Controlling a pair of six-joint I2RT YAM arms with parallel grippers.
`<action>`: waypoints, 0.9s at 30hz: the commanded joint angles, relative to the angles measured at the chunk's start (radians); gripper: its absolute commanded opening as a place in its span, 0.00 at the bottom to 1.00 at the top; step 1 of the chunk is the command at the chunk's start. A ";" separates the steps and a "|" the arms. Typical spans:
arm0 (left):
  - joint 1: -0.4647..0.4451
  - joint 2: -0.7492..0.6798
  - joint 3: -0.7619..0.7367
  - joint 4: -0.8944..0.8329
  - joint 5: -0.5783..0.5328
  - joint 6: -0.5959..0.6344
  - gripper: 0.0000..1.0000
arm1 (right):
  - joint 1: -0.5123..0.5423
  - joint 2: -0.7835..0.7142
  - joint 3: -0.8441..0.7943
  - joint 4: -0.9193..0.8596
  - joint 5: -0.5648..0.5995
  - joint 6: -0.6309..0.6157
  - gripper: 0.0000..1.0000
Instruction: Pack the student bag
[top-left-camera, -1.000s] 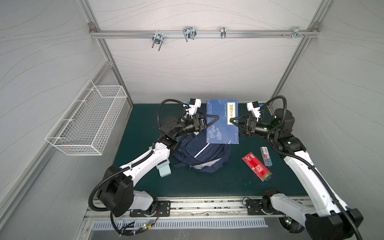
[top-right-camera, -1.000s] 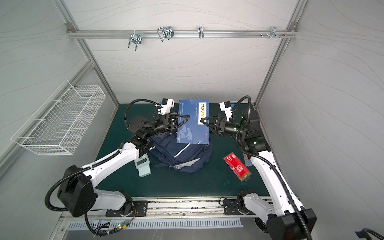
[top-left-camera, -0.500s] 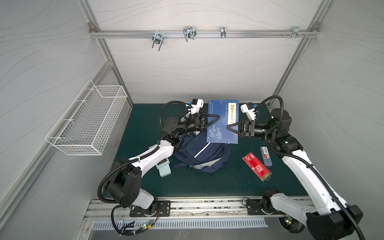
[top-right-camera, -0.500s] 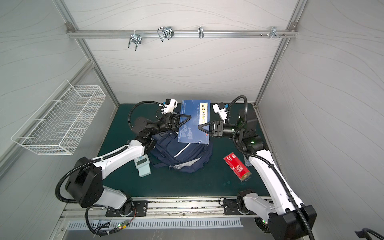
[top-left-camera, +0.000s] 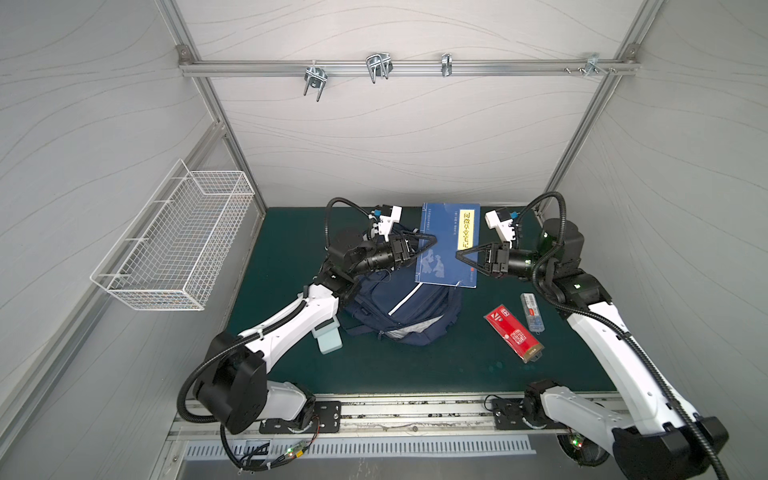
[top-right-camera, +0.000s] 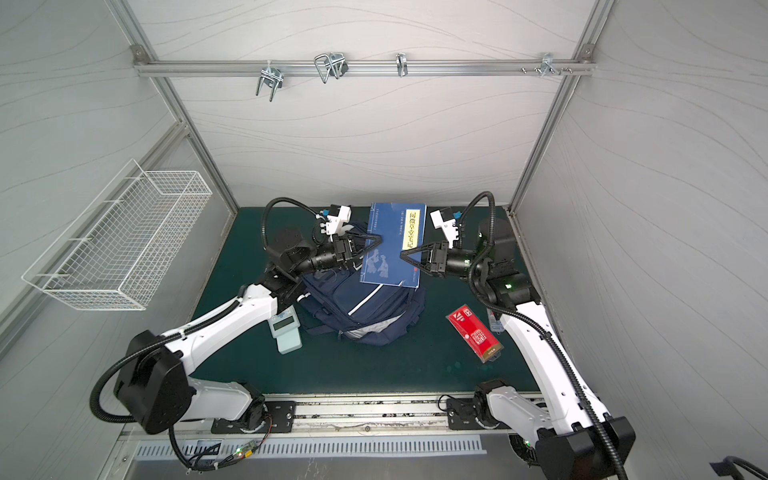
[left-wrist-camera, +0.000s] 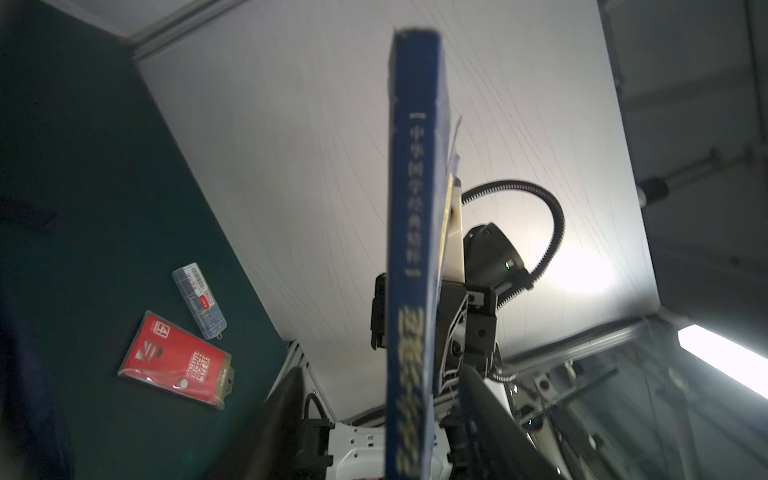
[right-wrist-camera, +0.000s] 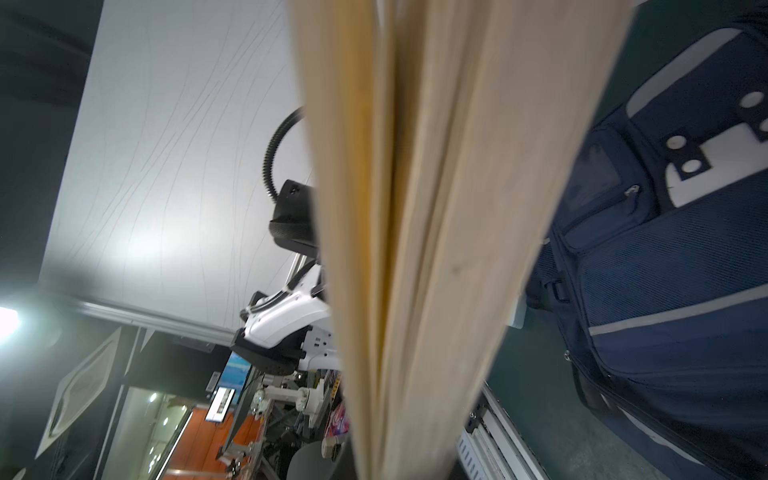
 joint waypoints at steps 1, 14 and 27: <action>-0.047 -0.045 0.118 -0.612 -0.312 0.462 0.71 | -0.079 -0.018 0.060 -0.225 0.158 -0.096 0.00; -0.363 0.269 0.285 -0.949 -0.639 0.759 0.78 | -0.279 -0.008 0.020 -0.718 0.578 -0.304 0.00; -0.425 0.508 0.428 -1.033 -0.753 0.801 0.59 | -0.308 -0.118 -0.091 -0.810 0.548 -0.350 0.00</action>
